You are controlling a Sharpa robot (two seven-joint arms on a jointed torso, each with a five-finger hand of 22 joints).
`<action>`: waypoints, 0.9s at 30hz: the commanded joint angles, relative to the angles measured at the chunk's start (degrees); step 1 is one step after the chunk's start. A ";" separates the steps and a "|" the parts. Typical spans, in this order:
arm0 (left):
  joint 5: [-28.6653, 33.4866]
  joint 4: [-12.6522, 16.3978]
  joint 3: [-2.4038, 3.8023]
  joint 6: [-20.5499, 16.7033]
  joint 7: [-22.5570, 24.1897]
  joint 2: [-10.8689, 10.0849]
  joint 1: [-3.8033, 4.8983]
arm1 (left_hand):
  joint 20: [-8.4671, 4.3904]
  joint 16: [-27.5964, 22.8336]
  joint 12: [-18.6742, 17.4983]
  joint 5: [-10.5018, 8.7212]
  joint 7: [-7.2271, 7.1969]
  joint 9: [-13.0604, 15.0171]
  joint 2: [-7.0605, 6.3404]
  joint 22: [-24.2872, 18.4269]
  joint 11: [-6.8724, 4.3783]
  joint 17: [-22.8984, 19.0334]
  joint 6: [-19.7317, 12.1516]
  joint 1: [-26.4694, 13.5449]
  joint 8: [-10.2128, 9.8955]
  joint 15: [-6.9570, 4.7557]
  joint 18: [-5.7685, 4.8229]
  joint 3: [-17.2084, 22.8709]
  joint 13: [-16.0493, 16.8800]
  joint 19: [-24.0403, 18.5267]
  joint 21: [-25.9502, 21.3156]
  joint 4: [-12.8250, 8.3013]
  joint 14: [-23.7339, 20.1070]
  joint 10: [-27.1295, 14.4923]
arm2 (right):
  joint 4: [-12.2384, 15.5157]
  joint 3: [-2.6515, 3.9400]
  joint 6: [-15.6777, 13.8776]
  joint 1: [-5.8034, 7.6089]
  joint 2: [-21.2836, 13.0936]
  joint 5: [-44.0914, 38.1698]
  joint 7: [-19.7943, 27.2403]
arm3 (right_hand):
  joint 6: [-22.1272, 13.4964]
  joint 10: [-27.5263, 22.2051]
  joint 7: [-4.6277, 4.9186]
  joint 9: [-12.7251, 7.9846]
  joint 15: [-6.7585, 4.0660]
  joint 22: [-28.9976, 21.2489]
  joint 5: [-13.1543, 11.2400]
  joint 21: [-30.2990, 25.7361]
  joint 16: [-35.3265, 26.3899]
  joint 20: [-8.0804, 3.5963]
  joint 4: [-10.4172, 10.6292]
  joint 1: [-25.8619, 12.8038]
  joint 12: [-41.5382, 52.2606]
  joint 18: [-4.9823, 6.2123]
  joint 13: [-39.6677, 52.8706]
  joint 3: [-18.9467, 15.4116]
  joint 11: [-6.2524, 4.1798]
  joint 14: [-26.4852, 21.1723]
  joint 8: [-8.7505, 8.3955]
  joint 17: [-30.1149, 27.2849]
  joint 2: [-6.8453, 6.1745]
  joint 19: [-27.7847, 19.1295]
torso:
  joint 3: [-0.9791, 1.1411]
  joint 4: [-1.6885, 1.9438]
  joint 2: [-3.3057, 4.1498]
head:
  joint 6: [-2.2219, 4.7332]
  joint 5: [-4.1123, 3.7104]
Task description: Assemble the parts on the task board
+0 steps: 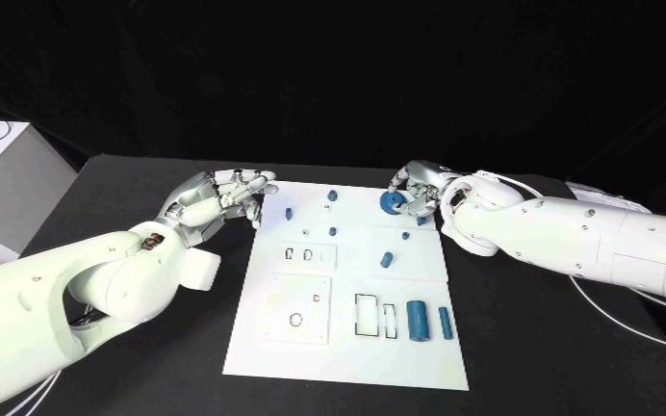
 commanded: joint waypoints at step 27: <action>0.19 -0.01 0.03 1.64 -0.23 0.92 0.11 | 0.14 -0.39 0.16 0.22 -0.01 0.15 0.55 0.22 0.07 -0.13 -0.63 0.08 0.03 0.10 0.90 0.77 -0.14 -0.71 0.49 -0.33 -0.49 -0.60 | 4.47 0.51 -6.59 -0.61 9.83 -19.14 -4.09 | 2.87 5.99 -1.04 0.19 -0.76 13.90 -0.63 1.41 0.23 -0.77 -1.09 -1.80 0.20 -0.93 15.08 1.50 -0.81 6.08 0.85 15.07 -1.76 5.56 | -0.23 0.64 0.06 | 0.59 0.00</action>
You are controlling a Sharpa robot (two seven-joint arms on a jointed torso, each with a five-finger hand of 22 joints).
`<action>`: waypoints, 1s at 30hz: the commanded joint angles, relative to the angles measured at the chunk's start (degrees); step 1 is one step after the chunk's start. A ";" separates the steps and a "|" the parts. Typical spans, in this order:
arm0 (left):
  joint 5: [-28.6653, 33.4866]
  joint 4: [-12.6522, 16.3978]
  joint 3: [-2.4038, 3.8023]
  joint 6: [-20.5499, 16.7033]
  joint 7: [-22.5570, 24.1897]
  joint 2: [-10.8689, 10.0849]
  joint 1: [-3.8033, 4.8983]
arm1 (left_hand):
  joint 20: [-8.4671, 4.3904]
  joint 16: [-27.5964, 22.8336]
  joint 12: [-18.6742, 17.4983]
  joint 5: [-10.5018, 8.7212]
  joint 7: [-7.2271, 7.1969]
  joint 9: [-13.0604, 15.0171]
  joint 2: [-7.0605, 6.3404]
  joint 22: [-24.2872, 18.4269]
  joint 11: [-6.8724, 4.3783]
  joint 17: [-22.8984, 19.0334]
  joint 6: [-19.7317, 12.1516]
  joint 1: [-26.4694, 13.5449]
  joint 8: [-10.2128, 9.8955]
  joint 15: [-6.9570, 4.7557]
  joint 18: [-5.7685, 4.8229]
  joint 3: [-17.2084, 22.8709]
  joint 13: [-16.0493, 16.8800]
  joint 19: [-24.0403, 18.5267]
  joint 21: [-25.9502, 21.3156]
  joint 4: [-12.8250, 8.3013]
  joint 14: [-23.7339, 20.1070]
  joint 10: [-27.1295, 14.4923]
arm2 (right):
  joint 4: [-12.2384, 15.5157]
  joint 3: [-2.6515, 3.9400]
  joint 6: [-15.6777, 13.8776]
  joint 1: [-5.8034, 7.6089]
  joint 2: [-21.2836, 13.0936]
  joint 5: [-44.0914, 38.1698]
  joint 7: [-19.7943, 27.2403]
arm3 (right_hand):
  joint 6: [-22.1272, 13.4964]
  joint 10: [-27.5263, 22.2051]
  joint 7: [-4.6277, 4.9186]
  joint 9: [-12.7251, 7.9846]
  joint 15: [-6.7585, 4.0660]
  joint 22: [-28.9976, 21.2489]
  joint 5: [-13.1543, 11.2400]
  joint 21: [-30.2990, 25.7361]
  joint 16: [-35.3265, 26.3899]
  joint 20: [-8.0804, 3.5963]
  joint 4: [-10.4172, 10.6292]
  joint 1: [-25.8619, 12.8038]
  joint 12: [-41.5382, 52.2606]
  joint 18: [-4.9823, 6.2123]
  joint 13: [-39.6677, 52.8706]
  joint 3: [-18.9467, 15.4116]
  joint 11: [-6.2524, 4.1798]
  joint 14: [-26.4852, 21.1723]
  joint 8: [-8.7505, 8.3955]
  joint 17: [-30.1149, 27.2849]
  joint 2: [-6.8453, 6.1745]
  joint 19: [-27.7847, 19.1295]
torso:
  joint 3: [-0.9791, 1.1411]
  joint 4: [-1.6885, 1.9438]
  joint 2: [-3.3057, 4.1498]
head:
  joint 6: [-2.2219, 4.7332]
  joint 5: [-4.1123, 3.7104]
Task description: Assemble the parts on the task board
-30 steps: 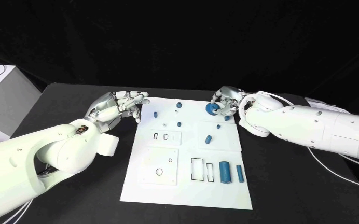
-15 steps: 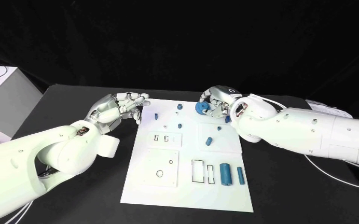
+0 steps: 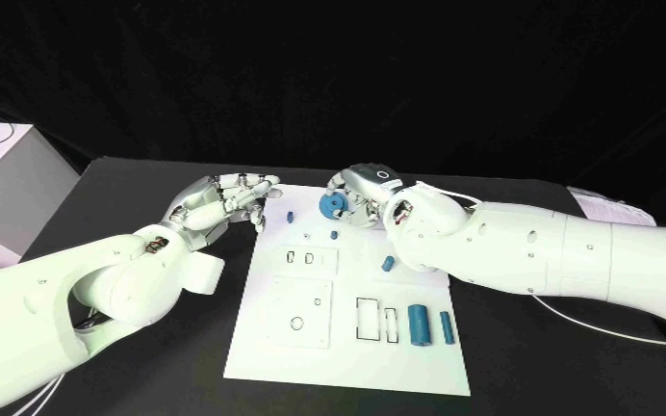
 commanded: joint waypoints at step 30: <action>0.18 -0.25 0.04 1.35 -0.04 0.61 0.11 | -0.08 -0.39 0.16 0.22 0.20 0.06 0.55 0.09 -0.14 -0.07 -0.43 0.08 0.03 0.09 0.90 0.44 -0.07 -0.48 0.27 -0.01 -0.49 -0.39 | -3.29 -0.07 3.71 -0.50 2.92 -3.14 -3.88 | 1.33 5.99 -0.73 0.08 -0.31 13.93 -0.04 0.42 0.23 -0.61 -0.10 -0.69 0.20 -0.95 15.05 0.71 -0.39 6.08 -0.06 15.08 -0.26 5.40 | 0.00 0.29 0.21 | -1.26 0.19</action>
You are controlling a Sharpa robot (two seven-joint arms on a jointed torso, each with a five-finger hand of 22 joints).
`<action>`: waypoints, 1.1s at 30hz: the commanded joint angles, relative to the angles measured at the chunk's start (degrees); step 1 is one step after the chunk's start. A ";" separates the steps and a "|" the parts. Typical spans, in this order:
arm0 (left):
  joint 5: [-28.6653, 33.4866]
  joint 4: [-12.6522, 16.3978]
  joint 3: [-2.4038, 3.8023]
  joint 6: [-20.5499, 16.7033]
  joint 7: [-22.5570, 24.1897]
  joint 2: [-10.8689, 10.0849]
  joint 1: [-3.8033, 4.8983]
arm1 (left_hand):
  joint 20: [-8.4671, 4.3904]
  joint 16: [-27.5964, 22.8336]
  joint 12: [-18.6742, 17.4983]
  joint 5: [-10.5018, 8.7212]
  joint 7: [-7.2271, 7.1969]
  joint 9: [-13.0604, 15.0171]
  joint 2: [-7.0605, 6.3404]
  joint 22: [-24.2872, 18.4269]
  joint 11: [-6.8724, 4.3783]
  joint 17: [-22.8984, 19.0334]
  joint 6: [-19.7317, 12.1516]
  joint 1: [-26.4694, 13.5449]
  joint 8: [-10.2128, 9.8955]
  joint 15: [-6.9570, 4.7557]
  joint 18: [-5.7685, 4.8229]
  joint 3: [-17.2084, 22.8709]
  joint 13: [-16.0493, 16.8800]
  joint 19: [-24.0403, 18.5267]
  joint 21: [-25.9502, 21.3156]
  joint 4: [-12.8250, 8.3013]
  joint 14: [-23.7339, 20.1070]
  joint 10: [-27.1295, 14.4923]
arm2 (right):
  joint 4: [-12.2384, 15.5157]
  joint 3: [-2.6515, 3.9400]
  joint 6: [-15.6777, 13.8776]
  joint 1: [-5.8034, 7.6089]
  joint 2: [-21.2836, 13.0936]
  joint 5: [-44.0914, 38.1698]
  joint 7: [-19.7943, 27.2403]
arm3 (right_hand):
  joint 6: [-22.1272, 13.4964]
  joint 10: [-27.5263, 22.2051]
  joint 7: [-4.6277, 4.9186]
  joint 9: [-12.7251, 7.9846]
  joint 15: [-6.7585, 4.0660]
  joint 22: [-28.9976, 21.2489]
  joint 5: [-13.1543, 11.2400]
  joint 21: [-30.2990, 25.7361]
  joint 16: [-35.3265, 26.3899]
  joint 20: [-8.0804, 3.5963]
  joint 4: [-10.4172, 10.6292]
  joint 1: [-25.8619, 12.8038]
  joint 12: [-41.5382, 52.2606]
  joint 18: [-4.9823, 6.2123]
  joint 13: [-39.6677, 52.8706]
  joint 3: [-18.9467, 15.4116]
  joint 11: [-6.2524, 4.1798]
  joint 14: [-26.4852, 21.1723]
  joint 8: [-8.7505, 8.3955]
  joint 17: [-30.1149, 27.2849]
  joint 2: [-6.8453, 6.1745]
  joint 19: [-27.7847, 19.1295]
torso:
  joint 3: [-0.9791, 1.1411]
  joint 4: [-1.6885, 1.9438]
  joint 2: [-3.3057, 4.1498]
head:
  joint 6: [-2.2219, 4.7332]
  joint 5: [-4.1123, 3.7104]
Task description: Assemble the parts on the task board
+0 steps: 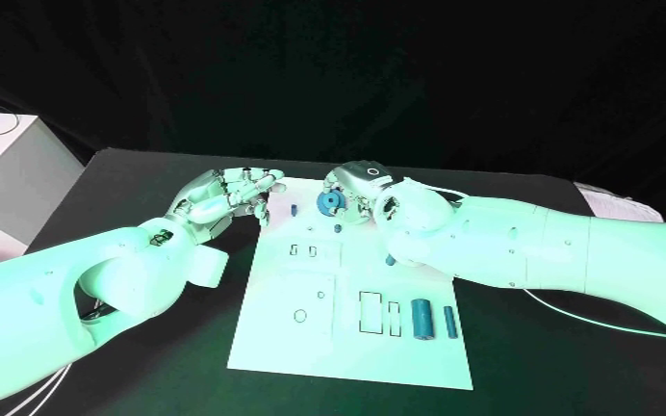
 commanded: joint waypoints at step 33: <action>0.18 -0.17 0.04 1.26 0.15 0.25 0.11 | -0.07 -0.41 0.23 0.22 0.20 0.11 0.51 0.11 -0.13 -0.12 -0.45 0.16 0.07 0.10 0.91 0.59 -0.09 -0.59 0.40 -0.16 -0.52 -0.43 | -0.81 -0.26 -0.54 -0.33 -0.12 2.55 1.13 | -4.96 3.11 0.41 -2.03 0.90 13.22 -4.49 -0.51 0.23 0.90 6.19 -6.38 -2.27 -0.74 12.38 -11.08 0.64 6.07 -5.05 15.09 0.33 5.00 | -0.03 -0.01 -0.06 | -0.66 -0.11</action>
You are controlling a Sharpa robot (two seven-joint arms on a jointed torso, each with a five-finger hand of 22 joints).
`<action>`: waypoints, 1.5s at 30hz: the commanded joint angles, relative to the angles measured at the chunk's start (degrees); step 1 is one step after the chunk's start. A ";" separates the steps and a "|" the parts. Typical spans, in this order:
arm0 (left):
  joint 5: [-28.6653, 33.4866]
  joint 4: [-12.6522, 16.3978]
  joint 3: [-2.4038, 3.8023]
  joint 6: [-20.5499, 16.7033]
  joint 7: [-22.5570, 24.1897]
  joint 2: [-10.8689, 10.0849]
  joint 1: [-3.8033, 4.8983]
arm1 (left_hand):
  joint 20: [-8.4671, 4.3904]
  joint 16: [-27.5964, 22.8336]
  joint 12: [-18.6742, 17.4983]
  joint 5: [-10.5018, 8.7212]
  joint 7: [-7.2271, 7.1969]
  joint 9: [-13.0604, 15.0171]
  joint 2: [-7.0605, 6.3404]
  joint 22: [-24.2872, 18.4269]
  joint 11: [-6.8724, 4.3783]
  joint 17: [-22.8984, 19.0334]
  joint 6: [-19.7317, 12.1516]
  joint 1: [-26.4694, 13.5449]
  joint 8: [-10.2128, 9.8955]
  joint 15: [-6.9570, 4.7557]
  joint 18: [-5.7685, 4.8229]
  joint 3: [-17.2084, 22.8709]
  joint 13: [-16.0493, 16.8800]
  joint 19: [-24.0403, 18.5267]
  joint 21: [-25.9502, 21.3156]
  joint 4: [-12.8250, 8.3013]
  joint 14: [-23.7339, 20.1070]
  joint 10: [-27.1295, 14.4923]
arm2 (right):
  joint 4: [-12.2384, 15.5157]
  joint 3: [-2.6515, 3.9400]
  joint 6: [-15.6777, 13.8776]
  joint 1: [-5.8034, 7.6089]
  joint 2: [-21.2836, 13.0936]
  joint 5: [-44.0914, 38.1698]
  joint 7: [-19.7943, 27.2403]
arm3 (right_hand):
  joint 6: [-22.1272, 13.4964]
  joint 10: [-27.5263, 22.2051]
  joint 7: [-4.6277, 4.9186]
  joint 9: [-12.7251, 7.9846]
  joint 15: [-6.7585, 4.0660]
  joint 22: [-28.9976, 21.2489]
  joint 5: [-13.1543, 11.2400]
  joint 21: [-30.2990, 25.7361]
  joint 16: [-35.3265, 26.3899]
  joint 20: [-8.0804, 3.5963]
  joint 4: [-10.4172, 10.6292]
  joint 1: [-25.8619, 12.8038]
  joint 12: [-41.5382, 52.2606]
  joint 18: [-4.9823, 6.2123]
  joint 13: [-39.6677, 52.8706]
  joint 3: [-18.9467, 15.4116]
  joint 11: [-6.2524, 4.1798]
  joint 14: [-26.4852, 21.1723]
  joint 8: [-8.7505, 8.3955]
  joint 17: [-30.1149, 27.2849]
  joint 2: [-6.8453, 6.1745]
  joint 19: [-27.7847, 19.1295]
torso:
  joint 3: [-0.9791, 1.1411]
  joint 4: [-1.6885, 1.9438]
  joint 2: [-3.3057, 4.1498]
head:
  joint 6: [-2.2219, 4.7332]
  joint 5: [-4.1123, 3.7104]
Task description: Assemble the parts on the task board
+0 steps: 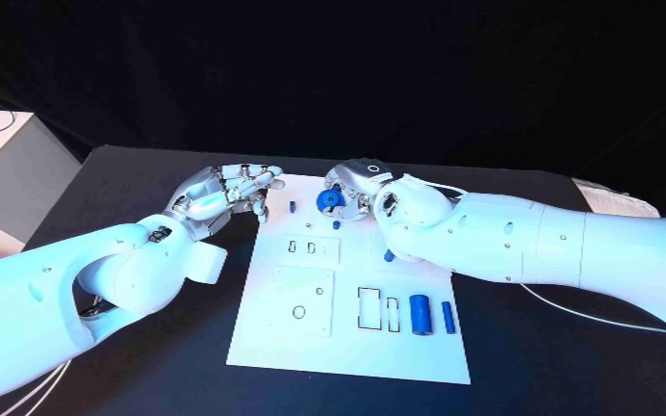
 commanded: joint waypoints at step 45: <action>0.17 -0.02 0.04 0.88 -0.21 0.04 0.10 | 0.15 -0.23 0.27 0.22 0.29 0.09 0.48 0.15 -0.05 -0.13 -0.67 0.11 0.03 -0.04 0.92 0.58 -0.16 -0.60 0.41 -0.05 -0.41 -0.68 | 3.17 -0.03 1.02 -0.91 -3.89 4.47 1.56 | 3.59 4.14 -0.13 -0.44 0.25 13.81 11.07 0.31 0.24 0.27 0.49 -5.03 0.59 -0.90 13.42 1.65 0.08 6.08 0.45 15.10 4.68 5.32 | 0.05 0.02 0.05 | -0.17 0.00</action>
